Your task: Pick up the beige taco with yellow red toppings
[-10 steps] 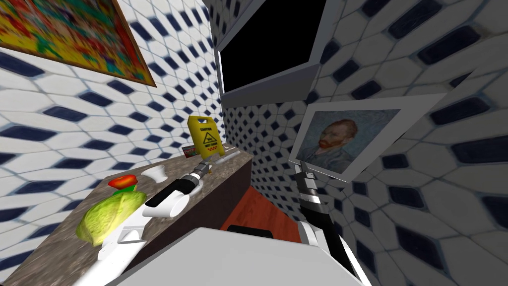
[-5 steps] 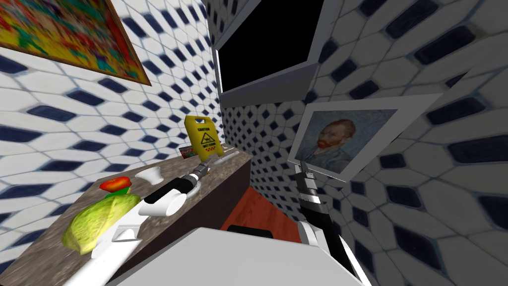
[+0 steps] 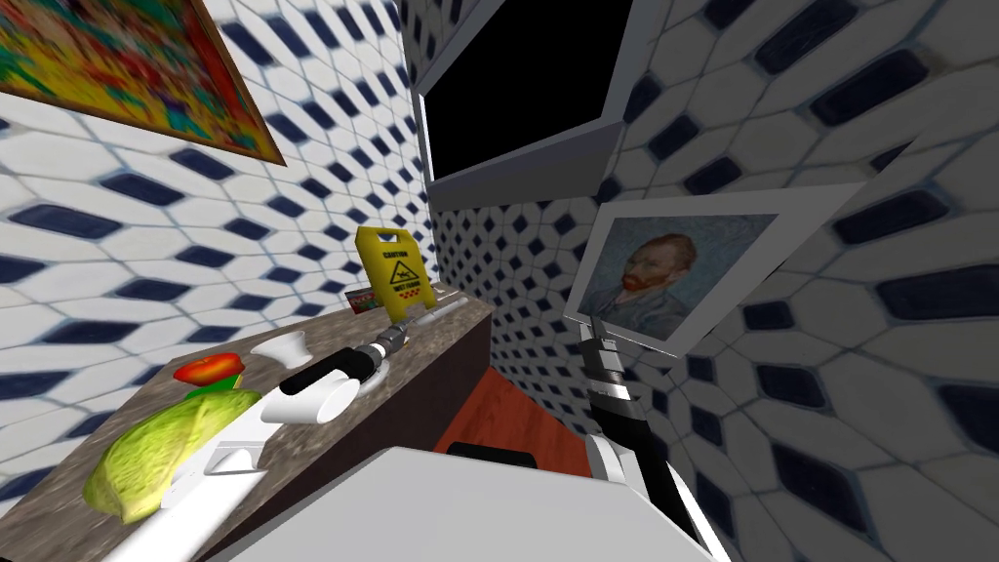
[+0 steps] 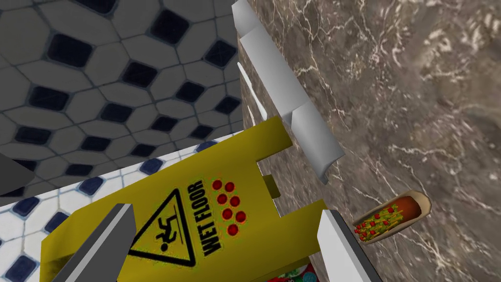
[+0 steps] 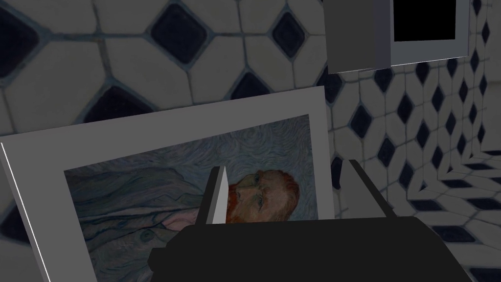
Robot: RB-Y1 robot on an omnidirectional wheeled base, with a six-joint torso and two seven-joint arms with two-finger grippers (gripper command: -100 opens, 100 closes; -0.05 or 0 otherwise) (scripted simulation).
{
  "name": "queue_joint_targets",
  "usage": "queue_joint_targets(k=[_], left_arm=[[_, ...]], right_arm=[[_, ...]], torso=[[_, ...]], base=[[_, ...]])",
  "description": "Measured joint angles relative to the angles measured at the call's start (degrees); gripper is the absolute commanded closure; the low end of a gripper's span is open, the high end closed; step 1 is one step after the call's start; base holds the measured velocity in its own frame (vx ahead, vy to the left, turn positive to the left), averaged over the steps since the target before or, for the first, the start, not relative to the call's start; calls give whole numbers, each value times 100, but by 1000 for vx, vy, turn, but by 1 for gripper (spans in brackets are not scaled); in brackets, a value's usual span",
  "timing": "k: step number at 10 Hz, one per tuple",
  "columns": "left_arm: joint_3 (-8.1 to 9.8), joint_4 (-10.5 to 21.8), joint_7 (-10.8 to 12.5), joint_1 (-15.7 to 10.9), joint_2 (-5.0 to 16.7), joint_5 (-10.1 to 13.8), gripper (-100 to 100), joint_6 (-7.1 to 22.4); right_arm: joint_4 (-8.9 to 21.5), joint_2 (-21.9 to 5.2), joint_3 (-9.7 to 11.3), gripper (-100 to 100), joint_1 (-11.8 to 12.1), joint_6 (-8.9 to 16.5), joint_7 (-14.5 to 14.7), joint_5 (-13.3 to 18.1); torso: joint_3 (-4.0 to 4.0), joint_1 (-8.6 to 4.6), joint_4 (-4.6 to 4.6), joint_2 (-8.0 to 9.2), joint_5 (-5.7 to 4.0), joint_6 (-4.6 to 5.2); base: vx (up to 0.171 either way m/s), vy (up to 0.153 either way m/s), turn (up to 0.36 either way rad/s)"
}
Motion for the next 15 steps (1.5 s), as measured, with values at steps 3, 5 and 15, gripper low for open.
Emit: queue_joint_targets(k=[3, 5, 15], left_arm=[[89, 48, -76, 18, 131, 161, -100, 421], [204, 113, -133, 50, 327, 377, -100, 727], [575, 254, -378, 298, 824, 942, -100, 2208]], right_arm=[[0, 0, 0, 0, 0, 0, 0, 0], [0, 0, 0, 0, 0, 0, 0, 0], [0, 0, 0, 0, 0, 0, 0, 0]], torso=[[0, 1, 0, 0, 0, 0], [-2, 1, -1, -4, 0, 0], [-5, 7, -2, -9, 1, 1]], base=[[22, -4, -46], [23, 0, -16], [31, 7, -66]])
